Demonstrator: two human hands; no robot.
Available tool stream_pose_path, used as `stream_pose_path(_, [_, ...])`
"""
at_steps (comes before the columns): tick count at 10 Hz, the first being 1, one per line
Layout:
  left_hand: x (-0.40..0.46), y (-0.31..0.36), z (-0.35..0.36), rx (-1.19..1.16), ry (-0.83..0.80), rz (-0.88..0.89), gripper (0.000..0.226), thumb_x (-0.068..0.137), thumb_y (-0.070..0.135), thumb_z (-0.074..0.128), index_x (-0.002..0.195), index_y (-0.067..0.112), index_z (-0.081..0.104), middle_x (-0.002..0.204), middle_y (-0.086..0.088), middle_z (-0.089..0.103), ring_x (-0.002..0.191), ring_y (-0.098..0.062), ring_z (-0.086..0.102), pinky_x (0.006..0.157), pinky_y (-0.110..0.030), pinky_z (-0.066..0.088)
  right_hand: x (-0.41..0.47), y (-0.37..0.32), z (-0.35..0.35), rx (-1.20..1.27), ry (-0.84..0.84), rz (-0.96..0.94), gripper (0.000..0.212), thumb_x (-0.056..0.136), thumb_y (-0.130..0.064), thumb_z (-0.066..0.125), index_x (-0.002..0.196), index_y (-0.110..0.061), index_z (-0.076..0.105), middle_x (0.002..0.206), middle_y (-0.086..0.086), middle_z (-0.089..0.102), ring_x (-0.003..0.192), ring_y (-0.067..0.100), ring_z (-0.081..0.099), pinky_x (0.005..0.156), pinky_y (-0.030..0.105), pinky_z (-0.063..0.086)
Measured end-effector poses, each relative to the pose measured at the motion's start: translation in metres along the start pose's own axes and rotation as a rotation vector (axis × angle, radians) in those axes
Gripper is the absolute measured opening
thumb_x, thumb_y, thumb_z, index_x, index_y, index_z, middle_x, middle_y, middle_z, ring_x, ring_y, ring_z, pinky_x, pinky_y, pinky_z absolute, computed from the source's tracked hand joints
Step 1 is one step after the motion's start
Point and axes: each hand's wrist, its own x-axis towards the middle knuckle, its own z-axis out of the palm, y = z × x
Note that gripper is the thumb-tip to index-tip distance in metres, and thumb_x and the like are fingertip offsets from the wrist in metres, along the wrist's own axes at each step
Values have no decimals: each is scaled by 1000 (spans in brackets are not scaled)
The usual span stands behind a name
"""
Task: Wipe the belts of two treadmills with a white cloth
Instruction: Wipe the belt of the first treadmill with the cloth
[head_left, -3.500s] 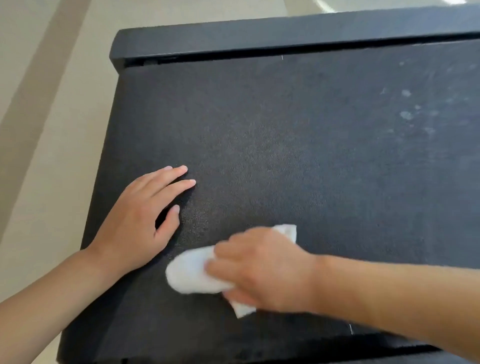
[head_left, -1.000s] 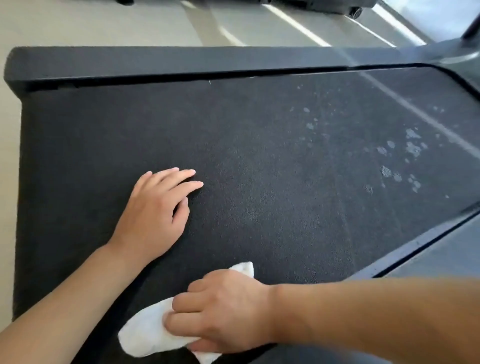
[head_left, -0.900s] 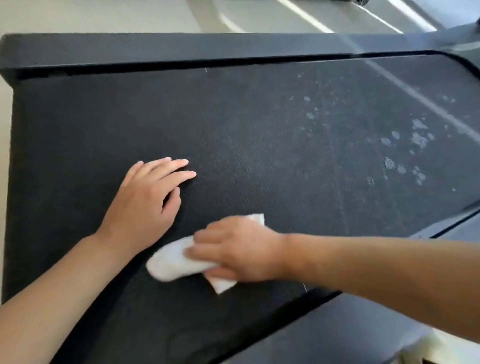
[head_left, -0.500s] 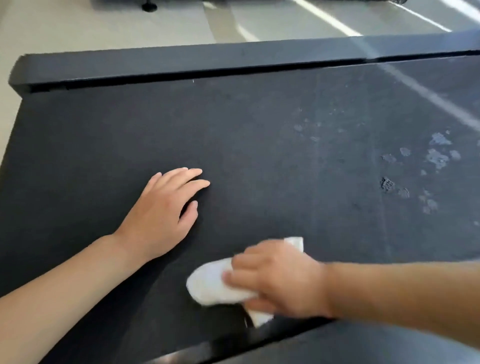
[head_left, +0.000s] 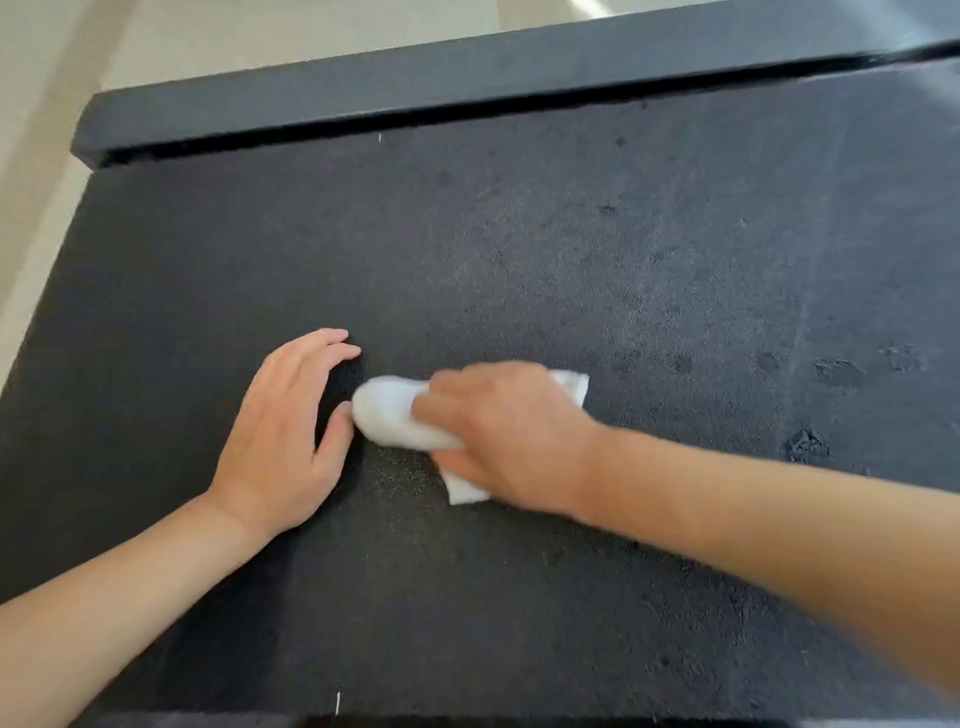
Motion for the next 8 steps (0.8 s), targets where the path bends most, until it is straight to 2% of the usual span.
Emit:
stream_pose_path(1, [0, 2, 1, 73, -16, 28, 48, 96, 14, 48, 143, 7, 54, 154, -8, 47, 144, -29, 42, 124, -44, 31, -53, -60, 14, 121, -412, -453, 16, 90, -31, 65, 98, -18, 61, 89, 1, 57, 68, 26, 53, 57, 39, 46])
stream_pose_path(2, [0, 6, 0, 118, -37, 16, 49, 97, 14, 46, 145, 6, 53, 156, -11, 45, 144, -31, 41, 124, -44, 30, -19, -8, -2, 62, -177, -359, 14, 91, -28, 59, 94, -15, 63, 86, 4, 59, 70, 30, 59, 56, 41, 47])
stream_pose_path(3, [-3, 9, 0, 121, -43, -2, 50, 97, 15, 45, 145, 6, 53, 157, -11, 45, 144, -32, 41, 124, -45, 31, 42, 97, -42, -178, 140, 120, 21, 97, -34, 51, 103, -16, 60, 98, 1, 62, 89, 33, 64, 65, 38, 41])
stream_pose_path(4, [-4, 7, 1, 119, -30, 12, 49, 98, 16, 45, 145, 6, 54, 156, -10, 46, 145, -32, 42, 125, -42, 29, 71, 142, -59, -249, 143, 474, 16, 96, -33, 49, 95, -17, 50, 92, -1, 59, 86, 34, 61, 64, 36, 34])
stream_pose_path(5, [4, 0, -1, 130, -14, 19, 46, 95, 23, 47, 138, 12, 60, 146, -4, 55, 134, -29, 48, 117, -42, 36, 34, 90, -47, -147, 100, 241, 28, 93, -49, 60, 87, -25, 47, 81, -8, 52, 81, 28, 61, 62, 36, 37])
stream_pose_path(6, [27, 0, -2, 111, 9, 58, 41, 90, 23, 50, 129, 17, 62, 131, 2, 56, 119, -26, 50, 104, -48, 43, -3, -5, 9, -254, -45, 23, 41, 81, -64, 70, 78, -28, 51, 78, -8, 54, 69, 21, 60, 54, 37, 46])
stream_pose_path(7, [35, -1, 1, 94, -14, 170, 48, 89, 16, 46, 135, 13, 62, 142, -3, 53, 133, -26, 48, 116, -45, 36, 22, -78, 63, -128, 362, 662, 43, 85, -50, 62, 106, -12, 67, 107, 16, 66, 95, 22, 67, 82, 40, 59])
stream_pose_path(8, [36, -3, 2, 61, -2, 187, 50, 89, 13, 48, 137, 14, 62, 149, -3, 52, 139, -26, 47, 120, -45, 33, -1, -38, 22, -560, -393, -534, 32, 85, -33, 44, 97, -14, 66, 82, 1, 65, 76, 22, 55, 61, 27, 48])
